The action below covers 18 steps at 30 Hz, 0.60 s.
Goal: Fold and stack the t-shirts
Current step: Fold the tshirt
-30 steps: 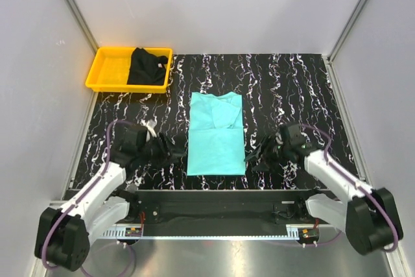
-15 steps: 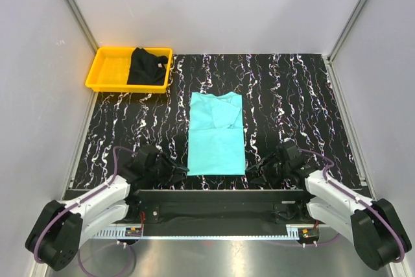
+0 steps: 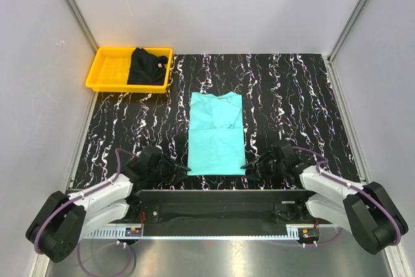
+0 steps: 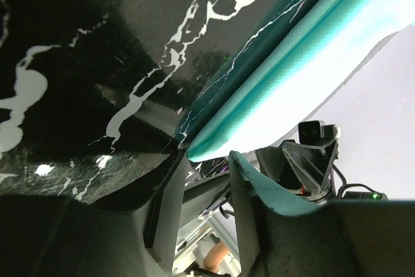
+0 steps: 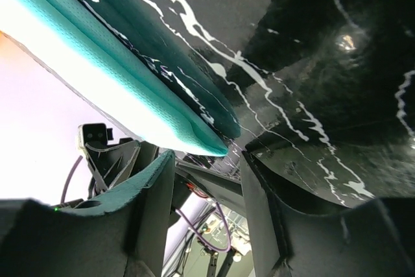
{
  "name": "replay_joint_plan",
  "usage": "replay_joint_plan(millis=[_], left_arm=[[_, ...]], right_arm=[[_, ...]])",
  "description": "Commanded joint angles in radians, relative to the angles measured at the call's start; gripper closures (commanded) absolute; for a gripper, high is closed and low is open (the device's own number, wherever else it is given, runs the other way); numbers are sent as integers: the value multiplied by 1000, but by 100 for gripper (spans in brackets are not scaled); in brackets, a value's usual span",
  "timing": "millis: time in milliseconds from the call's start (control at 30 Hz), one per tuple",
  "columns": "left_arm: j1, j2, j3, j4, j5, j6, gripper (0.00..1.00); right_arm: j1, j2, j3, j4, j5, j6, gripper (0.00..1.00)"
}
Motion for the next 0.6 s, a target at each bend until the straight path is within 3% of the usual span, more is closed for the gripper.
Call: replay_joint_plan(millis=[0, 267, 367, 500, 567], left_arm=[[-4, 19, -24, -38, -66, -12, 61], [-4, 35, -23, -25, -72, -9, 62], [-4, 30, -26, -16, -78, -11, 69], [-4, 19, -29, -1, -87, -11, 79], [-4, 12, -35, 10, -90, -11, 84]], right_arm=[[21, 39, -4, -1, 72, 14, 48], [27, 103, -22, 45, 99, 37, 49], [27, 114, -22, 44, 125, 39, 51], [27, 154, -5, 47, 135, 14, 62], [27, 175, 7, 58, 130, -13, 72]])
